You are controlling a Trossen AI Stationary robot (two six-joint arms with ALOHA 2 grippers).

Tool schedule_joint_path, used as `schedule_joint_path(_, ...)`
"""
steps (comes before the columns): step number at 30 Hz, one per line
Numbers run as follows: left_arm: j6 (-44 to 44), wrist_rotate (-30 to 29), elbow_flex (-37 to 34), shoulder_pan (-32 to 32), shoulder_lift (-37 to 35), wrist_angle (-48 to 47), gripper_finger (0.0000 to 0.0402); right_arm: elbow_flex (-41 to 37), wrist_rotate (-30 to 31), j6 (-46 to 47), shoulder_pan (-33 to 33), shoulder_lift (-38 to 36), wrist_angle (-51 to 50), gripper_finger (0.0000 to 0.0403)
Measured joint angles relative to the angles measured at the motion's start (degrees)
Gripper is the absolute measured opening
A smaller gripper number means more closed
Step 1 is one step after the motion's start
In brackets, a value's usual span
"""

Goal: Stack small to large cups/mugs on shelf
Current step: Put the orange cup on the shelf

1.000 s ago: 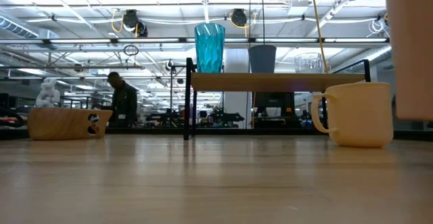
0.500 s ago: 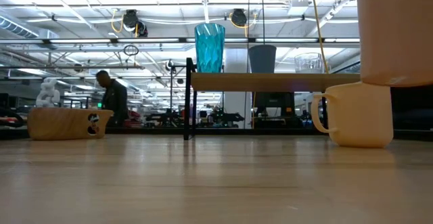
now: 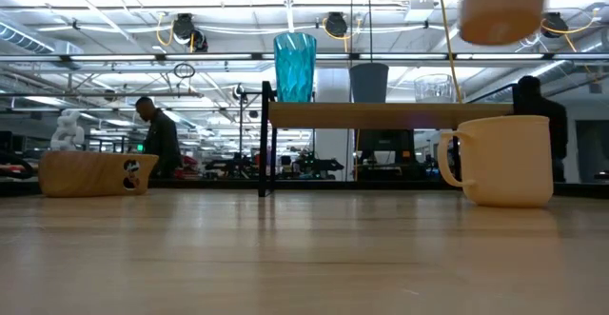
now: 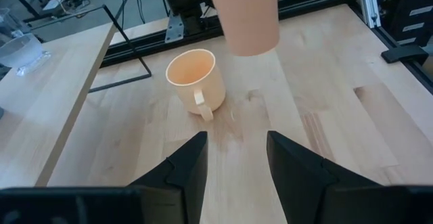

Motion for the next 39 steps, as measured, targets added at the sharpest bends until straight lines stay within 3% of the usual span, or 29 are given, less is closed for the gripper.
schedule_joint_path(12, 0.0, 0.0, 0.0, 0.0, 0.0, 0.0, 0.0154, 9.3, -0.1, -8.9, -6.2, 0.0, 0.0, 0.0)
schedule_joint_path(26, -0.1, 0.0, 0.0, 0.0, 0.0, -0.3, 0.0154, 12.0, 0.2, -13.3, -8.6, 0.0, 0.0, 0.0)
schedule_joint_path(33, -0.1, 0.0, 0.0, 0.0, 0.0, -0.3, 0.0154, 12.0, 3.5, -15.7, -8.3, 0.0, 0.0, 0.0)
schedule_joint_path(39, 0.0, 0.0, 0.0, -0.1, 0.0, -0.4, 0.0154, 12.0, 12.3, -18.6, -6.9, 0.0, 0.0, 0.0)
